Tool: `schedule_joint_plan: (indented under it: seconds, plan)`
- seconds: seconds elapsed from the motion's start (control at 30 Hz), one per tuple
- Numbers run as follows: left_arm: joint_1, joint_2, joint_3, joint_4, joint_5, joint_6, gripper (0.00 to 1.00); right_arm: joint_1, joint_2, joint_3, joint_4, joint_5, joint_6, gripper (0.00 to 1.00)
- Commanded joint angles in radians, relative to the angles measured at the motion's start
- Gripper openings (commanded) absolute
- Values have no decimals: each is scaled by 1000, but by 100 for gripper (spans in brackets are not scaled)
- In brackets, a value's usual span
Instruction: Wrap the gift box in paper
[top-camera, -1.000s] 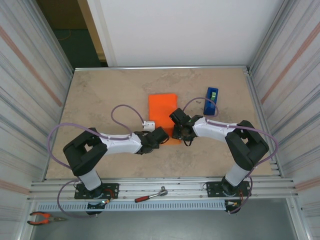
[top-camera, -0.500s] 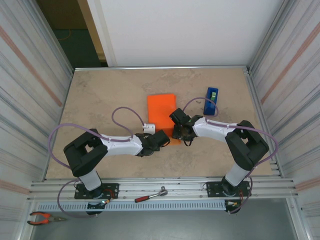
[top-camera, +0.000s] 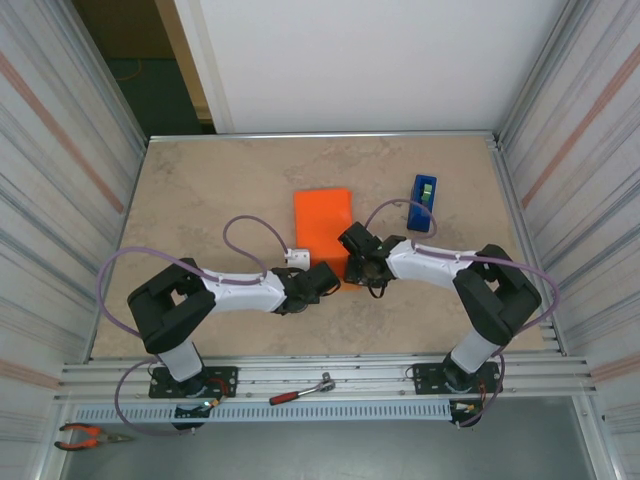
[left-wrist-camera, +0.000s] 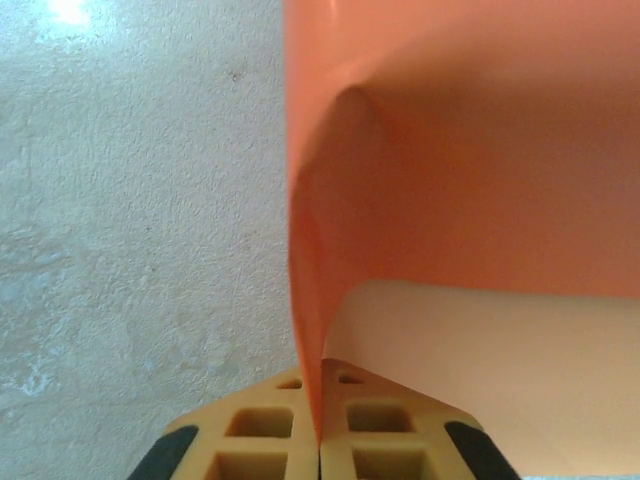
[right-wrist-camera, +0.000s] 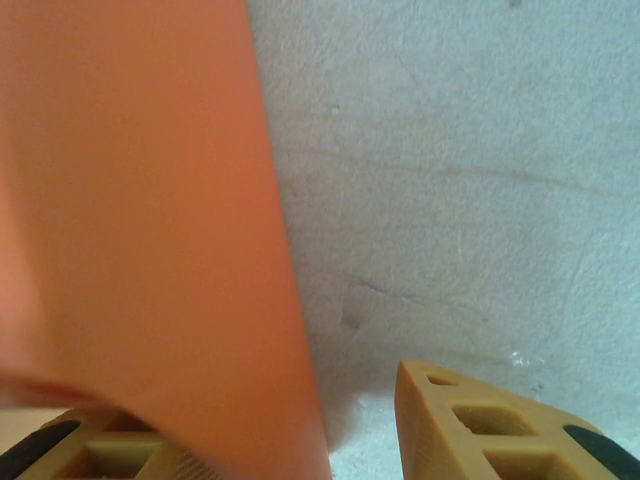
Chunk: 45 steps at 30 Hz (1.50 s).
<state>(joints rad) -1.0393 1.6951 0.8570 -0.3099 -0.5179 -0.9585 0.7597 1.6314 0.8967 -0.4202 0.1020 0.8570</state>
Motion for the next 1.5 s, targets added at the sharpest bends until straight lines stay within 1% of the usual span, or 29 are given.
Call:
schedule_joint_plan:
  seconds: [0.0, 0.1, 0.17, 0.2, 0.27, 0.3, 0.33, 0.37, 0.4, 0.43, 0.47, 0.53, 0.6, 0.7, 0.73, 0.77, 0.8, 0.87, 0.93, 1.0, 1.03, 1.07, 1.1, 1.17, 1.27, 1.33, 1.4, 1.47]
  plan:
    - [-10, 3, -2, -23, -5, -16, 3, 18, -41, -33, -22, 17, 30, 42]
    - [-9, 7, -2, -21, -5, -15, 2, 23, -47, -50, -14, 18, 38, 40]
    - [-10, 11, 0, -19, -2, -14, 2, 23, -40, -50, -9, 16, 39, 34]
    - [-10, 12, 1, -18, -2, -14, 2, 23, -36, -44, -7, 16, 38, 29]
    - [-10, 15, 3, -18, -4, -11, 2, 23, -26, -38, -1, 14, 32, 14]
    - [-10, 17, 6, -17, -3, -13, 2, 22, -19, -32, -1, 14, 29, 4]
    - [-10, 16, 7, -17, -2, -11, 2, 22, -14, -27, -2, 14, 25, 0]
    - [-10, 17, 7, -17, -1, -9, 2, 22, -11, -24, -2, 16, 24, 0]
    - [-10, 15, 8, -17, -5, -8, 3, 20, -7, -22, -4, 15, 25, 3]
    - [-10, 14, 8, -16, -5, -6, 3, 18, -7, -22, -5, 15, 28, 11]
    - [-10, 12, 9, -15, -6, -5, 4, 17, -5, -24, -4, 14, 27, 14]
    - [-10, 7, 10, -14, -9, 2, 6, 14, -4, -26, 0, 12, 22, 0]
    - [-10, -2, 9, -14, -18, 10, 12, 12, -8, -29, 3, 10, 17, 0]
    - [-10, -51, -14, 10, -39, 48, 27, 7, -13, -33, -3, 10, 18, 0]
    - [-10, -71, -27, 28, -44, 68, 32, 9, -16, -33, -6, 10, 18, 2]
    - [-7, -104, -42, 48, -46, 101, 40, 8, -19, -33, -9, 8, 18, 9]
    - [-5, -138, -54, 60, -48, 129, 45, 8, -22, -33, -13, 2, 17, 20]
    - [-1, -204, -72, 78, -53, 195, 57, 7, -38, -35, -15, -8, 13, 34]
    - [6, -281, -87, 90, -63, 262, 70, 9, -59, -38, -21, -17, 13, 44]
    - [23, -352, -93, 108, -59, 363, 84, 9, -90, -45, -31, -19, 16, 54]
    - [32, -378, -94, 111, -57, 403, 93, 10, -105, -49, -37, -20, 19, 59]
    - [49, -407, -97, 129, -39, 461, 99, 10, -125, -53, -43, -21, 22, 64]
    - [72, -429, -100, 162, 8, 533, 99, 9, -142, -55, -53, -19, 25, 70]
    - [121, -451, -93, 183, 75, 633, 99, 6, -172, -56, -80, -3, 36, 81]
    - [186, -438, -58, 192, 168, 770, 99, -17, -201, -51, -127, 26, 50, 98]
    - [197, -418, -52, 239, 201, 901, 99, -34, -203, -37, -171, 62, 53, 99]
    - [197, -400, -51, 297, 262, 1039, 99, -60, -201, -32, -189, 81, 48, 99]
    - [197, -373, -25, 307, 319, 1146, 99, -95, -204, -35, -192, 64, 40, 99]
